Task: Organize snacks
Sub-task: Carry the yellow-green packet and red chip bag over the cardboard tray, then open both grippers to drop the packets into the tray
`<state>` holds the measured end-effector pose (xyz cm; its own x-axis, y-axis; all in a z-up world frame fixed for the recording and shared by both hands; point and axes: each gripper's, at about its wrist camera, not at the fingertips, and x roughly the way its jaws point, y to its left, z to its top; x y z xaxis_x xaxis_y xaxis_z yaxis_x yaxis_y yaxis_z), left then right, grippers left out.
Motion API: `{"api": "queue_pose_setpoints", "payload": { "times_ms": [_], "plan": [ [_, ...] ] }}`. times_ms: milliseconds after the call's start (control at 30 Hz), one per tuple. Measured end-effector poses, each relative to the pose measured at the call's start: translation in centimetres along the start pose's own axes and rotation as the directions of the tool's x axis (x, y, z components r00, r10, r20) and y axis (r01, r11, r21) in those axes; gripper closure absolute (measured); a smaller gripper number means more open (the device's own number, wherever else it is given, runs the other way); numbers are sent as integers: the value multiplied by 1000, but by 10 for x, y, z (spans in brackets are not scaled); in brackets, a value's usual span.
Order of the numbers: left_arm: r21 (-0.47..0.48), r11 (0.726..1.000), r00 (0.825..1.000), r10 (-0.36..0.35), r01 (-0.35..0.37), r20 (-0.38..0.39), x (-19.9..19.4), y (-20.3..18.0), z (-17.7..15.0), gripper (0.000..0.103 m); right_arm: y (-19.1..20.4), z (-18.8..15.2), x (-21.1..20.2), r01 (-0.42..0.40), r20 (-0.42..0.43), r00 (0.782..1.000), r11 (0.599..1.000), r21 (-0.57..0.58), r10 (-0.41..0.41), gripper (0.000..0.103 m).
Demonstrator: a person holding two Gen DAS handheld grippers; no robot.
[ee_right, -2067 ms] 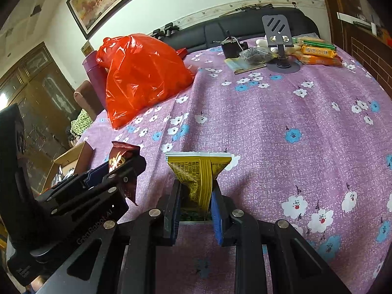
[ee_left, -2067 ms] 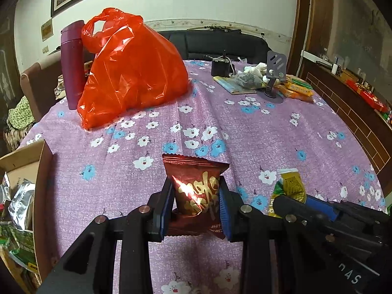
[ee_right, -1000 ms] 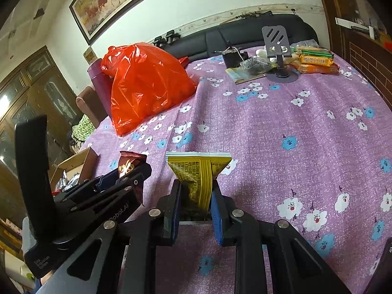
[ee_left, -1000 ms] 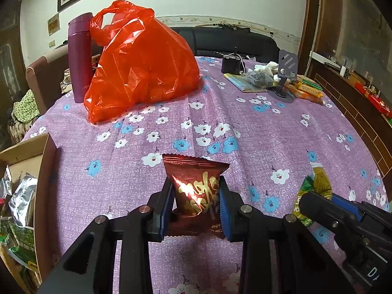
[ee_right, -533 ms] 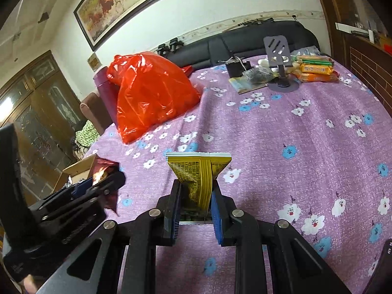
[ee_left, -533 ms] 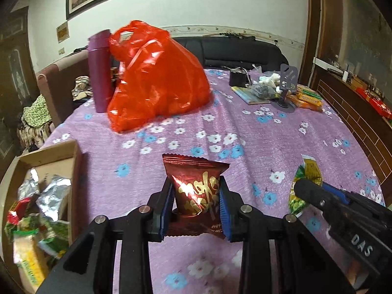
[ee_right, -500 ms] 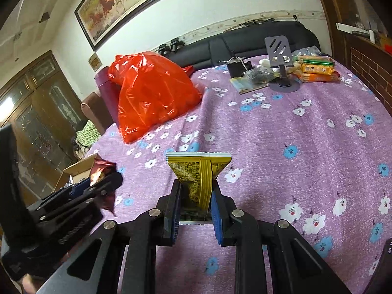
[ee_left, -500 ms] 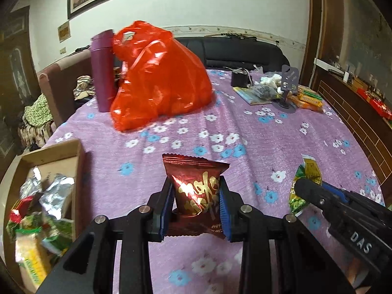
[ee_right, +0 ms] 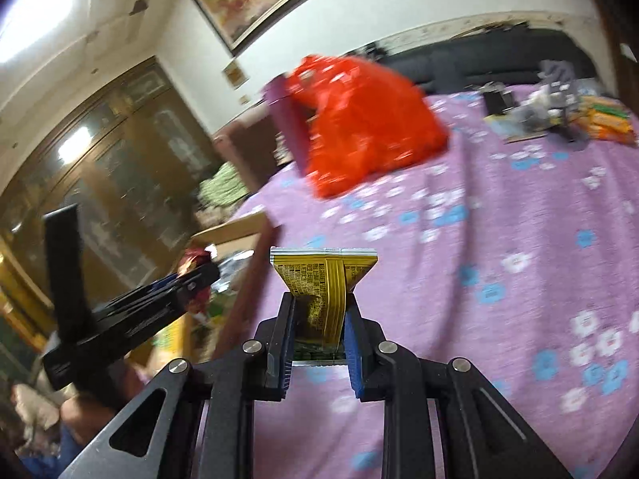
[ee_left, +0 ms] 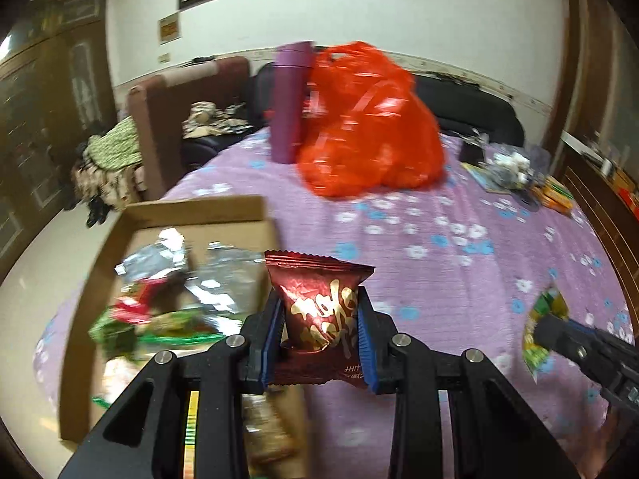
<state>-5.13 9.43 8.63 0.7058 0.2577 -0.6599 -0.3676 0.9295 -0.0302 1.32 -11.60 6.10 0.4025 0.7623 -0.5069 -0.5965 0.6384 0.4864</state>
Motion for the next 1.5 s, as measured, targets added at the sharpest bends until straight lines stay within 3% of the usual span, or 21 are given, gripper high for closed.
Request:
{"api": "queue_pose_setpoints", "payload": {
  "times_ms": [267,500,1000,1500],
  "plan": [
    [-100,991,996,94,-94,-5,-1,75,-7,70,57,-11,40,-138,-136,982,990,-44,131,78],
    [-144,984,994,106,-107,-9,-3,113,-18,70,102,-18,79,-193,-222,960,977,-89,170,78],
    [-99,991,996,89,-90,-11,-3,126,-41,70,129,14,165,-184,-275,948,981,-65,160,78],
    [-63,994,996,88,-87,6,-2,111,-49,70,151,19,195,-169,-294,948,977,-130,125,75]
  ]
}}
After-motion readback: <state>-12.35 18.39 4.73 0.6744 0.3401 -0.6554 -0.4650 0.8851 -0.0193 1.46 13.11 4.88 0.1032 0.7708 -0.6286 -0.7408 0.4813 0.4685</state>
